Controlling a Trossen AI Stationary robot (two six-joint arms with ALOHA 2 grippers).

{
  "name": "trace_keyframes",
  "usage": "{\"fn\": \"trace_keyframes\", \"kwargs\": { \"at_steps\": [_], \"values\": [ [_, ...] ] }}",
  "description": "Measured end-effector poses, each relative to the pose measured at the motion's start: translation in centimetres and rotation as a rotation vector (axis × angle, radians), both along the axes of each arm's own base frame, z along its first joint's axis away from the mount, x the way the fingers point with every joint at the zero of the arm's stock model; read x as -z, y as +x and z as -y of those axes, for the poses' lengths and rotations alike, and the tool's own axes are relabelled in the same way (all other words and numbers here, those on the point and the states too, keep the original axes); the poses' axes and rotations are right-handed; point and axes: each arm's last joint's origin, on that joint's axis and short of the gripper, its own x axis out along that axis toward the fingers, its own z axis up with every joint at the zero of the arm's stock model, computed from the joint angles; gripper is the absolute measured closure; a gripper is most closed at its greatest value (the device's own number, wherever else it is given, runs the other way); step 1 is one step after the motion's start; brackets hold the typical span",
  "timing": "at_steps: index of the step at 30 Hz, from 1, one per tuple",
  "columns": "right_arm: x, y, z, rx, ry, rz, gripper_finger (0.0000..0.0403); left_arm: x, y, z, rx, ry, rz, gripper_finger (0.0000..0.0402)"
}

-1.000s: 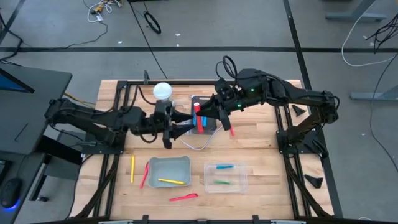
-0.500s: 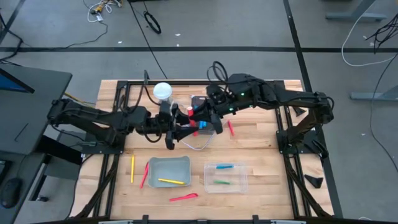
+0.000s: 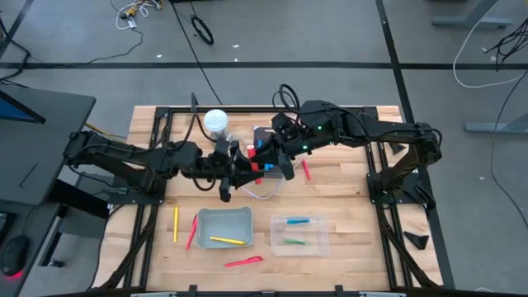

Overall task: Pick & Place Markers
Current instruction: Put the orange highlighter pen into the black bin

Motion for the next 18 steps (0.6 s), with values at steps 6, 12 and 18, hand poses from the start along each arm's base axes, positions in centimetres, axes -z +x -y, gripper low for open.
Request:
{"fn": "trace_keyframes", "kwargs": {
  "at_steps": [6,12,18],
  "values": [
    [0.0,0.0,-0.2,-0.006,0.004,0.002,0.035,0.1,0.0,0.0,0.0,-0.001,-0.008,0.0333],
    [-0.2,-0.2,-0.3,-0.001,0.041,0.0,0.0306,0.0,-0.1,0.0,-0.013,0.106,-0.002,0.0333],
    [-2.4,-2.3,-0.4,-0.051,0.142,0.072,0.0236,-1.1,-1.3,-0.2,-0.042,0.298,0.047,0.0333]
  ]
}}
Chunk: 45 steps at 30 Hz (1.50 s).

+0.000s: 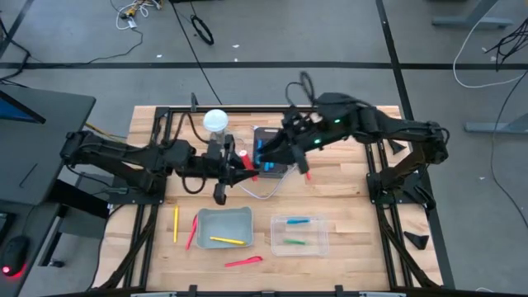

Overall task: Pick & Place Markers
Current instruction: Put the orange highlighter pen into the black bin

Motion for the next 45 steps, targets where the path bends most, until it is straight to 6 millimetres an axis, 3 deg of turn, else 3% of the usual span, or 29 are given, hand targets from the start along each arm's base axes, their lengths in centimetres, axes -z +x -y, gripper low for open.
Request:
{"fn": "trace_keyframes", "kwargs": {
  "at_steps": [9,22,28,35,41,45],
  "values": [
    [-1.7,-2.5,0.0,0.05,0.397,-0.085,0.0194,-1.7,-2.4,-0.6,-0.118,0.409,0.051,0.0333],
    [-0.7,-0.8,0.4,0.219,0.588,-0.118,0.0195,-2.4,-3.7,-0.5,-0.345,1.067,0.004,0.0333],
    [2.2,0.5,0.3,0.243,0.618,-0.223,0.0195,-2.0,-3.7,-0.7,-0.5,1.351,-0.161,0.0333],
    [5.7,2.3,0.0,0.136,0.704,-0.181,0.0195,-1.1,-3.5,-1.0,-0.512,1.606,-0.328,0.0333],
    [8.9,3.1,0.0,0.116,0.784,-0.151,0.0195,-0.6,-3.3,-0.9,-0.508,1.712,-0.398,0.0333],
    [9.9,3.2,-0.2,0.126,0.811,-0.106,0.0195,-0.2,-3.0,-0.8,-0.498,1.745,-0.437,0.0333]
  ]
}}
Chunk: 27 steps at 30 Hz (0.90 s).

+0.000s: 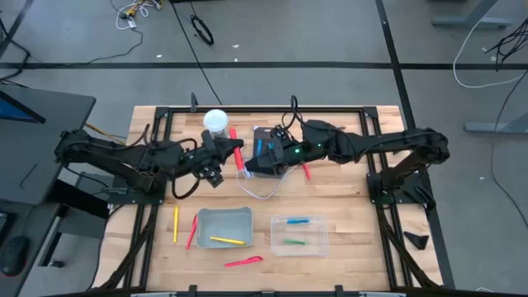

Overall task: Pick & Place Markers
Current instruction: Put the orange highlighter pen into the black bin

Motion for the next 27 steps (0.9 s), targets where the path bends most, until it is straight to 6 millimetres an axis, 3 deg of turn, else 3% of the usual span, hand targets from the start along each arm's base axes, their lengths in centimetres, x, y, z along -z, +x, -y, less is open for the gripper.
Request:
{"fn": "trace_keyframes", "kwargs": {
  "at_steps": [20,27],
  "values": [
    [0.8,0.8,-0.1,0.09,-0.025,0.019,0.0198,1.7,2.3,0.6,0.051,0.019,-0.053,0.0333],
    [1.2,1.1,-0.2,0.076,0.004,0.002,0.0264,1.9,2.5,0.6,0.045,0.019,-0.054,0.0333]
  ]
}}
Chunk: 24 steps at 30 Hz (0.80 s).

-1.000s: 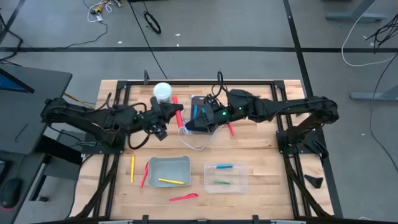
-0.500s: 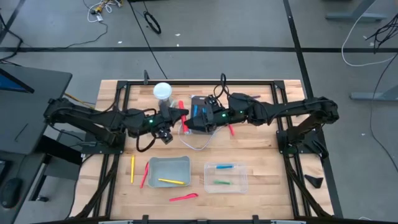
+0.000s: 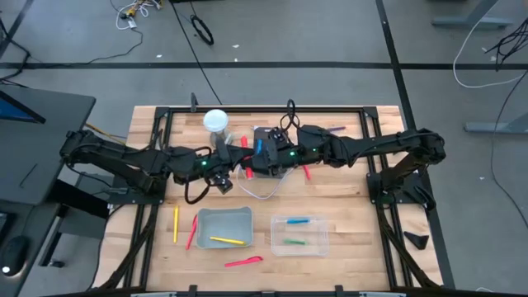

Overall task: Pick & Place Markers
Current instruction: Put the orange highlighter pen into the black bin

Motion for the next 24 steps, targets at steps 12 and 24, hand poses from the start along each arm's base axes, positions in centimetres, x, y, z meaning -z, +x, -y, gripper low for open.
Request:
{"fn": "trace_keyframes", "kwargs": {
  "at_steps": [12,24],
  "values": [
    [-0.1,0.0,0.0,0.002,-0.012,0.008,0.0352,-0.2,-0.1,-0.1,-0.044,-0.13,0.073,0.0294],
    [-1.7,-1.3,1.2,0.028,-0.094,0.055,0.0352,-2.0,-1.3,0.3,-0.076,-0.596,0.416,0.0228]
  ]
}}
